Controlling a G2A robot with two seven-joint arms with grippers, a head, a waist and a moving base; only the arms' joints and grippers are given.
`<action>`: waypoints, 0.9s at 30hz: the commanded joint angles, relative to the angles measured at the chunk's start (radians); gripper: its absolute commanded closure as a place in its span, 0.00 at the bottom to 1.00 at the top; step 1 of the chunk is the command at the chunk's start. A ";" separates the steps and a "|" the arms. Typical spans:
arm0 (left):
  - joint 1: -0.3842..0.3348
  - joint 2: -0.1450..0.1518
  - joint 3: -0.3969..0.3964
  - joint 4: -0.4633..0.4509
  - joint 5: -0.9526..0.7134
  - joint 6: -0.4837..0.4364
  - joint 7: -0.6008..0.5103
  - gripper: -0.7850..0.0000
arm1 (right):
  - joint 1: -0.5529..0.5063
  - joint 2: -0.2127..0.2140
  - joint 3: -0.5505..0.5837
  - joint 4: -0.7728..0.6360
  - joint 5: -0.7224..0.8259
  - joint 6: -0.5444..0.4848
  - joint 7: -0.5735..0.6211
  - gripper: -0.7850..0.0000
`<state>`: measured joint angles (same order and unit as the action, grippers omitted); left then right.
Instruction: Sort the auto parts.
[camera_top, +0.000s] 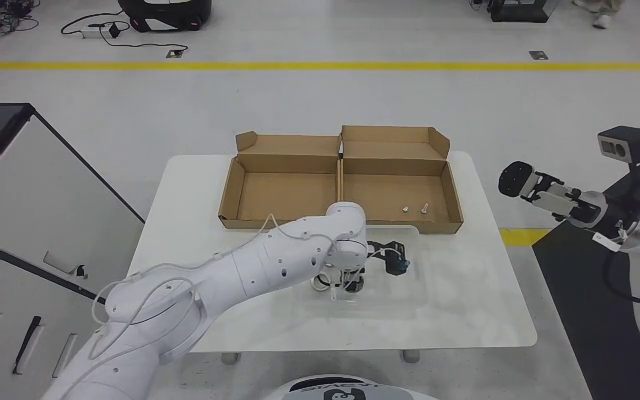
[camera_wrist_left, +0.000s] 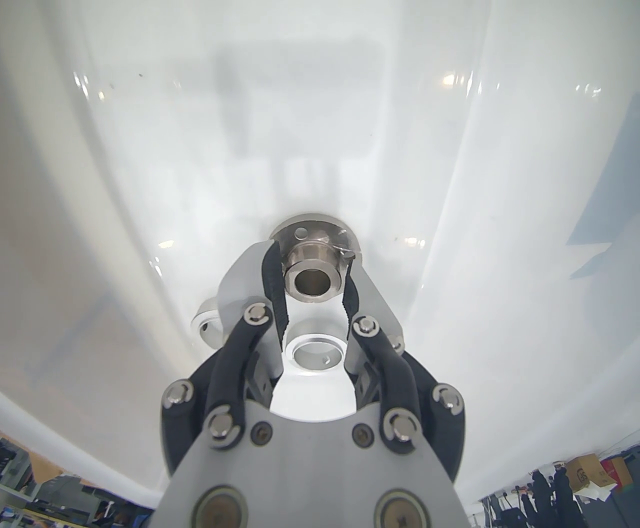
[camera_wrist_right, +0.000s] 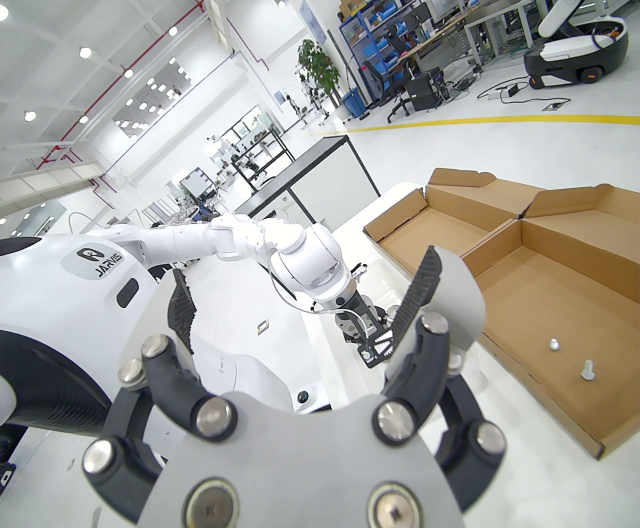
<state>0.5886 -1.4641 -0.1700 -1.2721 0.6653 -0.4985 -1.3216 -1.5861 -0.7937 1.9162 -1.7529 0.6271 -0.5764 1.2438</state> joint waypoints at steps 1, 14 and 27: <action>-0.001 0.002 0.000 -0.001 -0.003 0.000 0.000 0.59 | 0.000 0.000 0.000 0.000 0.000 0.000 0.000 0.00; 0.004 0.011 -0.003 -0.023 0.003 0.000 0.004 0.56 | 0.000 0.000 0.000 0.000 0.000 0.000 0.000 0.00; 0.017 0.010 -0.019 -0.024 0.022 0.001 0.000 0.58 | 0.000 0.000 0.000 0.000 0.000 0.000 0.000 0.00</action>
<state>0.6049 -1.4538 -0.1884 -1.2972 0.6882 -0.4965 -1.3215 -1.5861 -0.7937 1.9162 -1.7529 0.6271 -0.5764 1.2438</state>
